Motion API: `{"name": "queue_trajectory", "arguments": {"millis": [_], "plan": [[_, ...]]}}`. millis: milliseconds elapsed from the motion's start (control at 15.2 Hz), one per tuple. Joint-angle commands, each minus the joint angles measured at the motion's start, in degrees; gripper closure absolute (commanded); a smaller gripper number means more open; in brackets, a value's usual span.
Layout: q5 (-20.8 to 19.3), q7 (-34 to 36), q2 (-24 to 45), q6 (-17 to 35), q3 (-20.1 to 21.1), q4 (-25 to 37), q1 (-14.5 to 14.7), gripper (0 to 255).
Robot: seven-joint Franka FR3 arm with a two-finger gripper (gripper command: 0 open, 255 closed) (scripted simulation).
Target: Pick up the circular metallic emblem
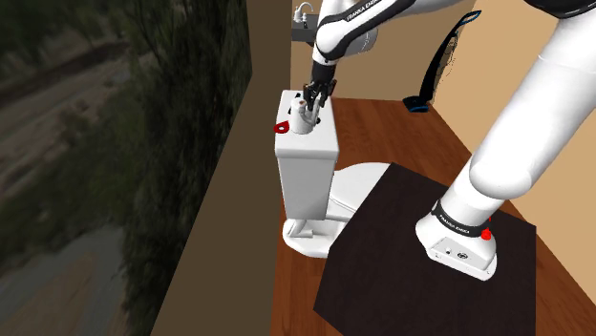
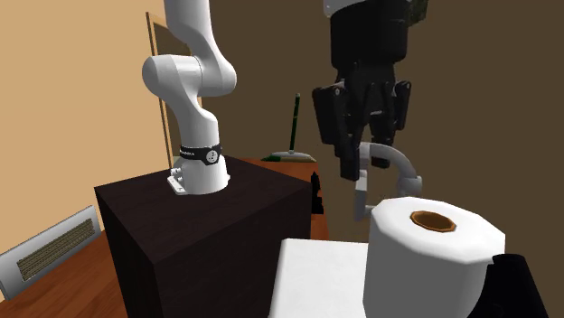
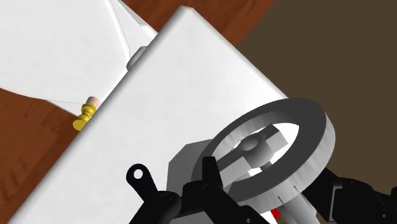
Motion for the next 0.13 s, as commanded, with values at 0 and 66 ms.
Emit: {"name": "queue_trajectory", "arguments": {"millis": [0,66], "plan": [[-0.1,0.0,-0.5,-0.9,0.0,0.4,0.0,255],[-0.1,0.0,-0.5,-0.9,0.0,0.4,0.0,255]]}}
